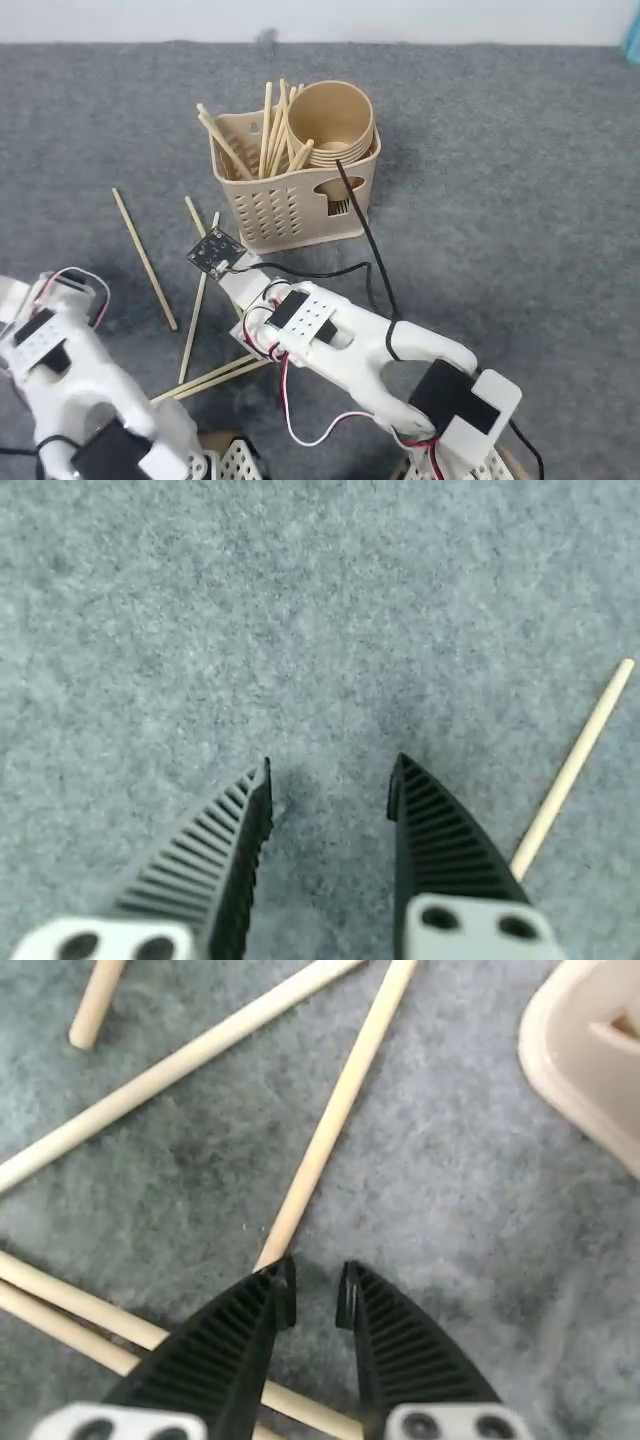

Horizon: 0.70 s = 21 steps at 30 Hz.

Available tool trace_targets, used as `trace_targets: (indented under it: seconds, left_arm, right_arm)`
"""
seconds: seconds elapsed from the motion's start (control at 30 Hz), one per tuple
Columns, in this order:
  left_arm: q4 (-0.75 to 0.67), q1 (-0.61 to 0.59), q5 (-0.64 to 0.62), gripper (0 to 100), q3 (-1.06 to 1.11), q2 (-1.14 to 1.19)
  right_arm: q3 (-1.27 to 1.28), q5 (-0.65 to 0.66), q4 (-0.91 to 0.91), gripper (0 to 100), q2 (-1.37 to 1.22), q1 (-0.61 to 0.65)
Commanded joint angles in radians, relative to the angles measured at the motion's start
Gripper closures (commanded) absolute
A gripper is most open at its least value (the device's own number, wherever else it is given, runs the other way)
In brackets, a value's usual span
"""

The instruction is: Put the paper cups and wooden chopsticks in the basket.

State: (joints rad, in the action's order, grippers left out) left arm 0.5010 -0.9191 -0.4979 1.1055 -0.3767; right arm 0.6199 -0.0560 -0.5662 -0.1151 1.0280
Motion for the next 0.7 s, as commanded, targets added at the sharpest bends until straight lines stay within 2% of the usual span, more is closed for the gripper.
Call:
trace_targets:
  seconds: [0.0,0.27,0.53,0.67]
  left_arm:
    - [-0.020,-0.023,-0.011,82,-0.039,-0.002]
    - [-0.020,-0.028,-0.012,82,-0.039,-0.002]
    - [-0.020,-0.028,-0.012,82,-0.039,-0.002]
    - [-0.020,-0.026,-0.012,82,-0.039,-0.002]
  right_arm:
    - [-0.048,-0.014,-0.039,89.7,0.111,0.019]
    - [-0.041,-0.017,-0.041,89.7,0.208,0.056]
    - [-0.063,-0.011,0.038,89.7,-0.022,0.054]
    - [-0.084,-0.009,0.015,89.8,-0.041,0.058]
